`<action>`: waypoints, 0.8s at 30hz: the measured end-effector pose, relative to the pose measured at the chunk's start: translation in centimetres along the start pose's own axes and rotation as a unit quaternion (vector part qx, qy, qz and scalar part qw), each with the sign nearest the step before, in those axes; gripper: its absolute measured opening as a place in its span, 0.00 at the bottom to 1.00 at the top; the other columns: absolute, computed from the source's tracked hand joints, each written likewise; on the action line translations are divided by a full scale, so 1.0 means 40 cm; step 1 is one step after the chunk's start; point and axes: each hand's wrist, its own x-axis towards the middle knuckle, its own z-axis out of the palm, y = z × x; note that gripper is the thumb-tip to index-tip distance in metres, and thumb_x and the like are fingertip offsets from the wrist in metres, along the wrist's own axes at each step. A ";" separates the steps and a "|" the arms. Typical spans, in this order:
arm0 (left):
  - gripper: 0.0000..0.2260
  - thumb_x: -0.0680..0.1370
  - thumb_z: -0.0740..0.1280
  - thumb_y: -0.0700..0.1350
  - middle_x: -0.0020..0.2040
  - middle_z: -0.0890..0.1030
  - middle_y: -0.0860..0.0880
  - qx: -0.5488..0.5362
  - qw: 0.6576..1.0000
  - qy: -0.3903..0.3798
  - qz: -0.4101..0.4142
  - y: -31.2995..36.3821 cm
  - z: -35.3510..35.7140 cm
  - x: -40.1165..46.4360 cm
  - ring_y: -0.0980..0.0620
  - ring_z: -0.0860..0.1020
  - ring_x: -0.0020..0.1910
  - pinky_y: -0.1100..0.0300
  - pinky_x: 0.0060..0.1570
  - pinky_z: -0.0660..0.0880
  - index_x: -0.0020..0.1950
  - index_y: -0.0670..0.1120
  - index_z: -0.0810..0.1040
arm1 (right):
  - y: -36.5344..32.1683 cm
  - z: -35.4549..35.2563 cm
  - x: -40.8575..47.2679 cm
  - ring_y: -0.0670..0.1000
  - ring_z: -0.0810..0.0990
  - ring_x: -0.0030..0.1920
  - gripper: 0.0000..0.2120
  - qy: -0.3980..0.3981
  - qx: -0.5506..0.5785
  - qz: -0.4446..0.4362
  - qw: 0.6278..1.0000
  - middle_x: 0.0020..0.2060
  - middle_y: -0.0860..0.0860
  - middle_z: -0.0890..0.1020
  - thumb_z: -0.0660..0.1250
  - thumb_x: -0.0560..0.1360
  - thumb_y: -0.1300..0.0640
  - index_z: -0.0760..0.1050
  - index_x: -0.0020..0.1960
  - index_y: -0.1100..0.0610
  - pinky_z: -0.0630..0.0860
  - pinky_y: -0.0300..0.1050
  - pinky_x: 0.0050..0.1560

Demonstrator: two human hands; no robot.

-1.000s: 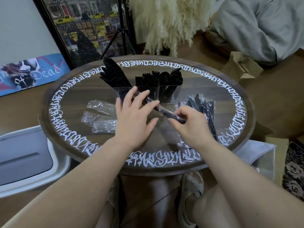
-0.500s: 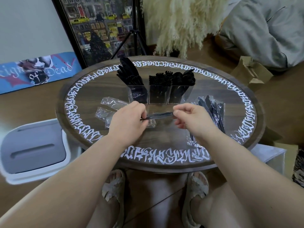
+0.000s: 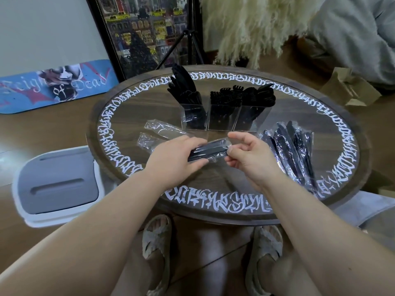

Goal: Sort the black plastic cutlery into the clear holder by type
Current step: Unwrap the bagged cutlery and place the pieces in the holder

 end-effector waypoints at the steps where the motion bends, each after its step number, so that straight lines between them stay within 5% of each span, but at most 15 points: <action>1: 0.21 0.76 0.63 0.60 0.54 0.78 0.55 -0.002 1.000 0.001 -0.002 -0.006 -0.001 0.001 0.54 0.76 0.54 0.54 0.53 0.75 0.67 0.56 0.73 | 0.000 0.003 0.001 0.48 0.79 0.35 0.18 0.000 -0.012 -0.006 1.000 0.32 0.50 0.80 0.66 0.75 0.69 0.73 0.62 0.58 0.76 0.42 0.40; 4: 0.19 0.76 0.64 0.58 0.54 0.79 0.55 -0.016 1.000 0.014 -0.020 -0.017 -0.004 0.005 0.54 0.76 0.53 0.57 0.52 0.73 0.65 0.56 0.75 | -0.005 0.010 0.003 0.45 0.78 0.38 0.22 -0.001 -0.179 -0.094 0.979 0.45 0.47 0.79 0.73 0.71 0.60 0.71 0.62 0.50 0.76 0.41 0.44; 7: 0.17 0.76 0.65 0.57 0.53 0.79 0.55 -0.025 0.999 0.015 -0.026 -0.020 -0.004 0.008 0.54 0.77 0.52 0.57 0.51 0.73 0.64 0.55 0.76 | 0.002 0.016 0.014 0.43 0.75 0.44 0.24 -0.003 -0.378 -0.198 0.905 0.57 0.41 0.70 0.74 0.69 0.57 0.71 0.62 0.46 0.75 0.42 0.49; 10: 0.20 0.76 0.62 0.60 0.53 0.79 0.55 -0.029 0.999 -0.004 -0.034 -0.022 -0.004 0.010 0.54 0.77 0.52 0.56 0.51 0.74 0.65 0.55 0.76 | 0.005 0.018 0.031 0.43 0.75 0.45 0.12 -0.004 -0.434 -0.247 0.866 0.54 0.41 0.72 0.71 0.72 0.60 0.78 0.53 0.49 0.76 0.45 0.51; 13: 0.21 0.76 0.62 0.60 0.57 0.78 0.54 0.000 1.000 0.010 -0.028 -0.024 -0.009 0.014 0.53 0.76 0.55 0.57 0.53 0.71 0.66 0.54 0.75 | -0.004 0.015 0.046 0.46 0.77 0.40 0.06 -0.013 -0.375 -0.204 0.904 0.39 0.43 0.79 0.69 0.73 0.60 0.79 0.43 0.49 0.76 0.45 0.46; 16: 0.19 0.77 0.61 0.57 0.59 0.78 0.54 0.033 0.999 0.011 -0.015 -0.017 -0.017 0.022 0.52 0.76 0.57 0.56 0.55 0.71 0.67 0.53 0.73 | -0.016 0.018 0.054 0.46 0.76 0.35 0.05 -0.030 -0.247 -0.153 0.956 0.31 0.44 0.79 0.70 0.73 0.61 0.80 0.43 0.51 0.74 0.44 0.43; 21: 0.13 0.81 0.57 0.52 0.52 0.79 0.54 -0.014 0.999 -0.007 -0.050 -0.002 -0.009 0.025 0.51 0.76 0.51 0.56 0.46 0.70 0.62 0.53 0.75 | -0.013 0.022 0.052 0.47 0.77 0.33 0.08 -0.061 -0.208 -0.120 0.969 0.33 0.53 0.82 0.70 0.74 0.61 0.79 0.46 0.48 0.77 0.53 0.45; 24: 0.13 0.81 0.57 0.52 0.51 0.78 0.54 0.009 0.998 -0.031 -0.060 -0.005 -0.002 0.026 0.52 0.76 0.49 0.56 0.44 0.70 0.60 0.52 0.76 | -0.010 0.017 0.049 0.42 0.75 0.34 0.14 -0.032 -0.279 -0.148 0.948 0.42 0.44 0.79 0.70 0.74 0.58 0.75 0.56 0.45 0.75 0.40 0.45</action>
